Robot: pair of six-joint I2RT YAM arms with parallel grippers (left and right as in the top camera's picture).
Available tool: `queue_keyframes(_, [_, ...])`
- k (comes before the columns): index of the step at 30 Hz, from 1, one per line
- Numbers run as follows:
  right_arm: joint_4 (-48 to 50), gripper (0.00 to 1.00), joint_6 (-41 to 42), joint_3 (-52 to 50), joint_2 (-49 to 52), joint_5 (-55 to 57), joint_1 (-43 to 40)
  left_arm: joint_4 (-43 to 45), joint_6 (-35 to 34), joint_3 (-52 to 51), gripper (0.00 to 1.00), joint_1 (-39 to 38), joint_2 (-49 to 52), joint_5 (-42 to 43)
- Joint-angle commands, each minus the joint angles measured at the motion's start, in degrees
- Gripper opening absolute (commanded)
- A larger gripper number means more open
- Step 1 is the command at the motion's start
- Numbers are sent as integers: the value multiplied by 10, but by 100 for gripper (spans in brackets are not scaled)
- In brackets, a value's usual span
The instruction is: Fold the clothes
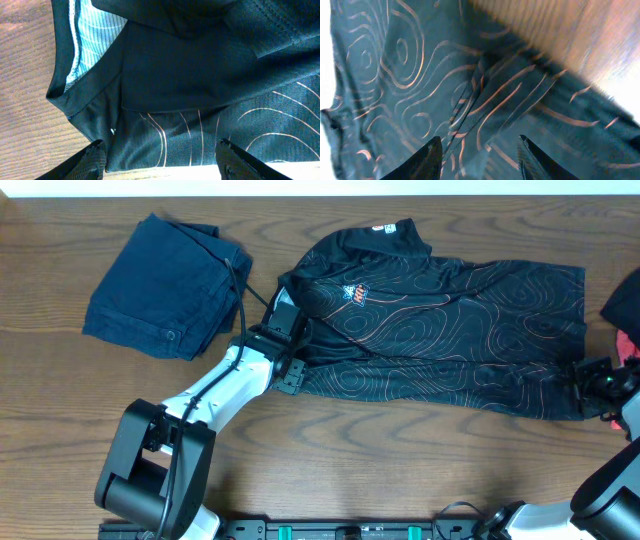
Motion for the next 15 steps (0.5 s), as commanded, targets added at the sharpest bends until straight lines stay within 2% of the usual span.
queue_keyframes(1, [13, 47, -34, 5, -9, 43, -3, -1, -9, -3, 72, 4, 2, -11])
queue_keyframes(11, [15, 44, -33, 4, 24, 70, 0, -2, -11, -3, 72, 4, 2, -11])
queue_keyframes(15, [19, 36, -33, 4, 41, 70, 0, -2, -11, -3, 72, 4, 2, -11])
